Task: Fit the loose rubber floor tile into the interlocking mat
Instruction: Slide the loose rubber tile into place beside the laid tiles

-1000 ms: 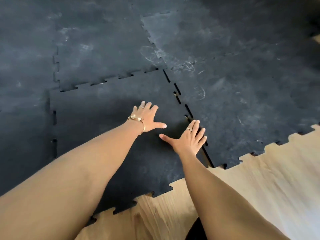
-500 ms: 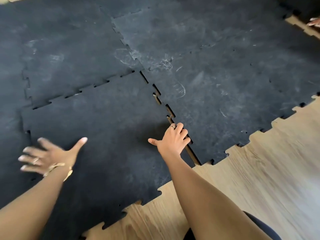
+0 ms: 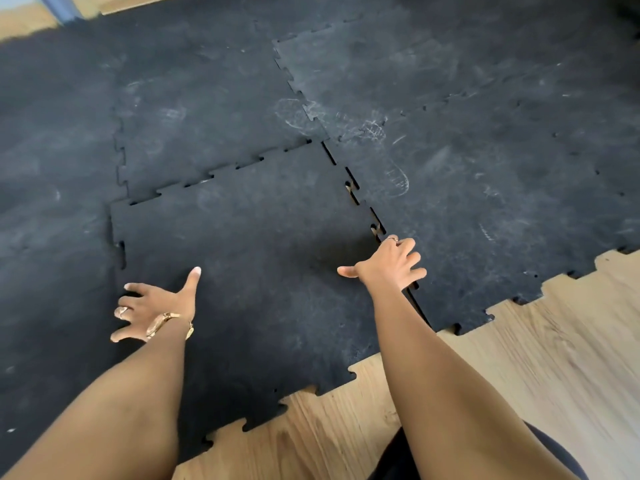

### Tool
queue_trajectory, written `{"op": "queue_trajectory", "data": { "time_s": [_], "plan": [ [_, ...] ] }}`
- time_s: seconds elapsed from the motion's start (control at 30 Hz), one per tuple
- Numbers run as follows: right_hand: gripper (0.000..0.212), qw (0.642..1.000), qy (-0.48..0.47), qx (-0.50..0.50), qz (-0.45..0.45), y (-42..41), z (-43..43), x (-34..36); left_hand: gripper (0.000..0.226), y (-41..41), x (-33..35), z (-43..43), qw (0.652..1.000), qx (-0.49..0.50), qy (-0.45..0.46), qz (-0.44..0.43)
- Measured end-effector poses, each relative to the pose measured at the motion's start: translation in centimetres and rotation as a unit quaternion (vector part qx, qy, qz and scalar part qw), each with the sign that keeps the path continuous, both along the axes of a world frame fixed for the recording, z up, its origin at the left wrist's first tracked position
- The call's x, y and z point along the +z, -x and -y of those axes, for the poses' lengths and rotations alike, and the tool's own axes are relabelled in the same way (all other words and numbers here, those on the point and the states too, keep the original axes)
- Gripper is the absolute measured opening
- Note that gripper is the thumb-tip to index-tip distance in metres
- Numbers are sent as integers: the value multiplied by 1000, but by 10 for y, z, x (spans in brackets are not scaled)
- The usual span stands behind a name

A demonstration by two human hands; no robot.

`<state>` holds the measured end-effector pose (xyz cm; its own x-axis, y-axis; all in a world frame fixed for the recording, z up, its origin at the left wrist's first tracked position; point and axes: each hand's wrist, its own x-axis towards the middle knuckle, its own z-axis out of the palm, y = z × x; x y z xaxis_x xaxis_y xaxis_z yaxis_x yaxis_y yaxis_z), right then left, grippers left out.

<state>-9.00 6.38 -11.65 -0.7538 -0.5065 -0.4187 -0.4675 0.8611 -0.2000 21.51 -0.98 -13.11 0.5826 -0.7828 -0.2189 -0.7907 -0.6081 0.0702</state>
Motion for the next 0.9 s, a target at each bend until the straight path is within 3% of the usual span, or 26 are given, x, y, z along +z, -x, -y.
{"op": "queue_trajectory", "data": {
  "time_s": [0.37, 0.63, 0.7, 0.77, 0.83, 0.9],
  "plan": [
    [82, 998, 44, 33, -26, -5, -19, -4, 121, 10, -13, -7, 1000, -11, -3, 21],
    [86, 996, 59, 42, -50, -33, -37, -23, 84, 50, -34, -4, 998, -23, 50, -15],
    [85, 997, 64, 22, -46, -42, -39, -26, 78, 77, -34, 3, 993, -95, 62, -40],
    [83, 997, 55, 20, -49, -47, -39, -28, 76, 109, -32, 13, 968, -239, 67, -41],
    [82, 997, 41, 31, -51, -45, -37, -26, 73, 147, -25, 23, 912, -404, 63, -39],
    [84, 997, 35, 49, -57, -39, -39, -24, 73, 189, -13, 33, 834, -546, 47, -62]
  ]
}}
